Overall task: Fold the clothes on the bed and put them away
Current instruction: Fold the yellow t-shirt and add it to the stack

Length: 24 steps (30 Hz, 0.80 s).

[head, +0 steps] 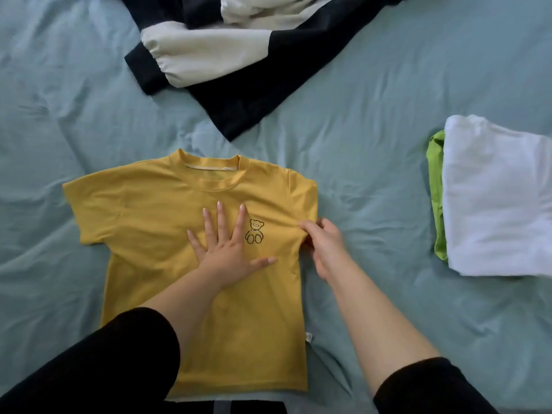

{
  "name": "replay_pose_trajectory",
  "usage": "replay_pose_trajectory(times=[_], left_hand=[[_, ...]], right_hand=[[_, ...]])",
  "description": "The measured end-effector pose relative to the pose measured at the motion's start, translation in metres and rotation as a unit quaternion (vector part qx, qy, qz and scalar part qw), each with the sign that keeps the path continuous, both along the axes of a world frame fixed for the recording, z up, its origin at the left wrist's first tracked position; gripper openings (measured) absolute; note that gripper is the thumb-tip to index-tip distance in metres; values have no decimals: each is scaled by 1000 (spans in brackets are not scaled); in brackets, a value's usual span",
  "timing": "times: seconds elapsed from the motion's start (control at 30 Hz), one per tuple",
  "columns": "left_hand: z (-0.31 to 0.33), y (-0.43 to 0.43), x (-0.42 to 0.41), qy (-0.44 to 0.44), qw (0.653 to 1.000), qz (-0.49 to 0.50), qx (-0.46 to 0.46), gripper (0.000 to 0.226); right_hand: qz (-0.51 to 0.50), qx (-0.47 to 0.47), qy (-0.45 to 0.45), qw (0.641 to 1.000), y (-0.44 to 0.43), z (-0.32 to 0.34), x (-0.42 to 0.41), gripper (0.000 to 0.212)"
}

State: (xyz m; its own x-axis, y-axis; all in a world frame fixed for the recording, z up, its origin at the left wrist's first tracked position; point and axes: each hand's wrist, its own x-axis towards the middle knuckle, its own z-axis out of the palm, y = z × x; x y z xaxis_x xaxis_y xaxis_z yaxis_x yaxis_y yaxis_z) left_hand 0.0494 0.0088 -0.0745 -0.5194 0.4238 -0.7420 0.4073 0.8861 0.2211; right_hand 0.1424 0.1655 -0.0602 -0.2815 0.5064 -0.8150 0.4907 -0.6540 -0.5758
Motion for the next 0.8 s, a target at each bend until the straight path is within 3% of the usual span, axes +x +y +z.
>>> replay_pose_trajectory(times=[0.1, 0.27, 0.37, 0.53, 0.67, 0.8], left_hand=[[2, 2, -1, -9, 1000, 0, -11, 126], [5, 5, -1, -17, 1000, -1, -19, 127], [5, 5, 0, -14, 1000, -2, -20, 127], [4, 5, 0, -15, 1000, -1, -21, 127], [3, 5, -1, -12, 1000, -1, -19, 127], [0, 3, -1, -7, 1000, -4, -10, 126]], right_hand=[[-99, -120, 96, 983, -1, 0, 6, 24], [-196, -123, 164, 959, 16, 4, 13, 29], [-147, -142, 166, 965, 22, 4, 16, 38], [-35, -204, 132, 969, 32, 7, 7, 33], [41, -118, 111, 986, 44, 7, -4, 21], [49, -64, 122, 989, 49, 14, -17, 17]])
